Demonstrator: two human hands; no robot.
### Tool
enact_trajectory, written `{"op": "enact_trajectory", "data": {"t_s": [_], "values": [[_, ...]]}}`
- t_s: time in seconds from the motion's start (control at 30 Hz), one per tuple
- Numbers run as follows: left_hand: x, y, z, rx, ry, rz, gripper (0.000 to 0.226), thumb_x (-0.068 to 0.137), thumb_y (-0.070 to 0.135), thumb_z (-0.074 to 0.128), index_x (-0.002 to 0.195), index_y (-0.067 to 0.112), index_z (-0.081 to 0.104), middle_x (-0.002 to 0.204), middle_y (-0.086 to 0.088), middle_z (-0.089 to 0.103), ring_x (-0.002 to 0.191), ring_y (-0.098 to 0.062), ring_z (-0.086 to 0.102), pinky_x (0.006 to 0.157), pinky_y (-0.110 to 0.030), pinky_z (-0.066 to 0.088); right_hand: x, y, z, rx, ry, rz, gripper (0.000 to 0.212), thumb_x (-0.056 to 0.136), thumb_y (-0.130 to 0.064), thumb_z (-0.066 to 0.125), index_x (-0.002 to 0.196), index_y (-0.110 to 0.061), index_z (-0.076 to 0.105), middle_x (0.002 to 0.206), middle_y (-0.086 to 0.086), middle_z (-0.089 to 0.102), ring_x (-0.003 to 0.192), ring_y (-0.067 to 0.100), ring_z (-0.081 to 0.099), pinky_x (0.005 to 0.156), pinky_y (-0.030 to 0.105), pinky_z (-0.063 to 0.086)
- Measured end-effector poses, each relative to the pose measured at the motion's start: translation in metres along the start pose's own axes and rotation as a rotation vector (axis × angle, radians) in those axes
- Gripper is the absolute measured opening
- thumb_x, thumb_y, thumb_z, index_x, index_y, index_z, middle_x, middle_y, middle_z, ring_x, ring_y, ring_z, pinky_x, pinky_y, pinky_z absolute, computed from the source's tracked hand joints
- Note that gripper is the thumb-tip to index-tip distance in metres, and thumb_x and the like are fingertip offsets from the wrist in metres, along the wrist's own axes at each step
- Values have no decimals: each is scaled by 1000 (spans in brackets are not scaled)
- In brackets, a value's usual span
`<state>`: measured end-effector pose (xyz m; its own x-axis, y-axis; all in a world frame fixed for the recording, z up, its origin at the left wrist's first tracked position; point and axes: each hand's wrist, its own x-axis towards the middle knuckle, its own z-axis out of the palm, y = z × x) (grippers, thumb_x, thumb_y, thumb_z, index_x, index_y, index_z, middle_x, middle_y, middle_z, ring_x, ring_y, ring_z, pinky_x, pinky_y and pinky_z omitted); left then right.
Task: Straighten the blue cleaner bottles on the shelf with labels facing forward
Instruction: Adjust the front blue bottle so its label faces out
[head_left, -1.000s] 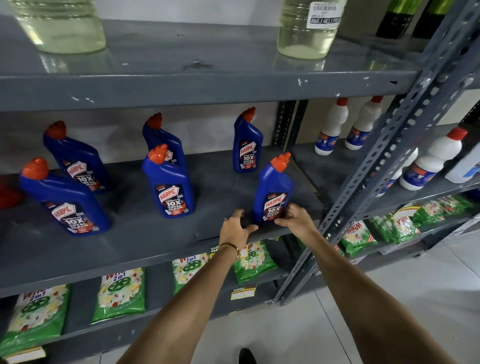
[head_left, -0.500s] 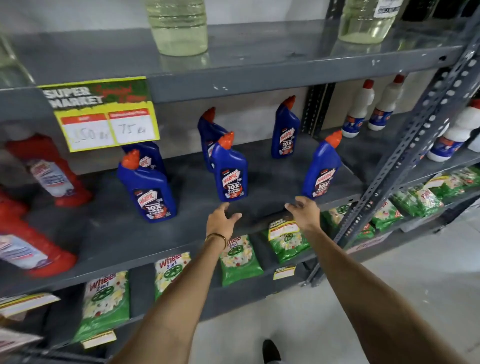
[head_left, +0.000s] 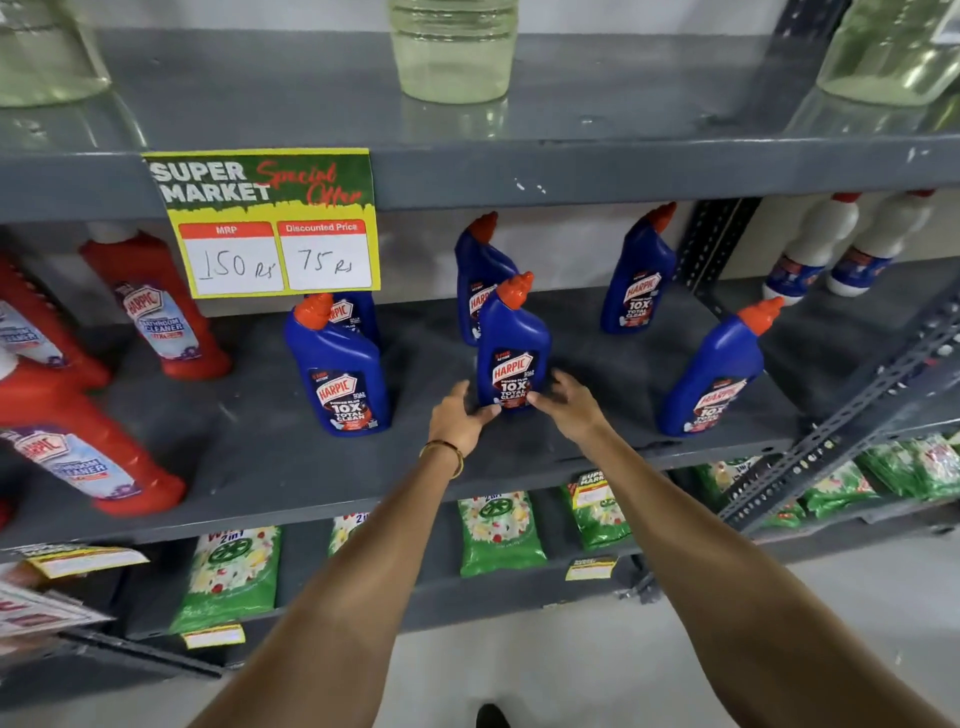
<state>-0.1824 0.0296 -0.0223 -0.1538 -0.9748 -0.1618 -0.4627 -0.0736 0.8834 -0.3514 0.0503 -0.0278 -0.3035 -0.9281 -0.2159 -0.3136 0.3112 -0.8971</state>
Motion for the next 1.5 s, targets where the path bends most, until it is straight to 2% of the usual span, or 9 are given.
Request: {"op": "enact_trajectory", "data": {"t_s": [0.13,0.23,0.37,0.57,0.73,0.9,1.07,1.33,1.5], "values": [[7,3,6,-16,5,28,39,81,25,67,113,7,55,112,-14,67,103,-28,62,87,-37,49,12,1,3,69,-127,-103,53,84,-13,64,133,-13,44,126,6,59,116,22,55,105,43,42],[9,4,8,-44,26,17,35,82,24,66,111,7,56,111,-14,67,101,-27,62,83,-34,49,16,2,3,91,-138,-113,45,87,-14,61,130,-17,48,117,2,62,104,14,58,96,33,46],[7,4,10,-44,41,14,36,83,25,65,112,5,55,113,-14,66,100,-25,61,79,-30,45,14,3,0,46,-119,-105,43,89,-19,59,130,-16,48,91,-17,60,81,-1,56,70,16,43],[-6,1,11,-25,64,3,36,84,27,64,109,3,54,116,-15,65,106,-28,60,81,-30,45,-1,8,-3,21,-108,-94,41,90,-21,56,130,-15,48,105,0,59,96,14,56,86,32,46],[-24,-3,12,-21,61,8,35,85,27,63,110,4,54,117,-15,65,106,-29,60,79,-28,43,-20,15,-5,29,-84,-125,34,91,-18,56,123,-8,51,86,-6,58,73,2,52,69,21,43],[-39,-8,11,-28,52,29,36,84,27,63,113,6,55,118,-14,65,108,-29,60,89,-35,48,-37,21,-4,65,-83,-103,28,90,-20,56,116,-10,53,103,6,62,93,18,58,87,40,48],[-47,-8,10,-9,34,39,40,84,28,64,116,6,55,120,-14,64,110,-30,60,94,-41,49,-43,24,-5,66,-75,-91,28,90,-20,57,117,-11,54,107,9,64,100,21,59,93,45,47],[-53,-6,9,23,27,35,40,85,27,62,118,6,54,121,-15,63,110,-30,59,96,-42,49,-48,25,-5,84,-73,-88,15,89,-21,58,104,-20,54,101,5,64,94,20,58,89,43,47],[-54,-5,9,39,16,30,40,86,28,60,119,6,52,122,-15,63,111,-30,59,96,-43,49,-50,25,-6,96,-66,-87,9,88,-20,59,96,-23,54,96,4,63,77,10,56,78,36,45]]}}
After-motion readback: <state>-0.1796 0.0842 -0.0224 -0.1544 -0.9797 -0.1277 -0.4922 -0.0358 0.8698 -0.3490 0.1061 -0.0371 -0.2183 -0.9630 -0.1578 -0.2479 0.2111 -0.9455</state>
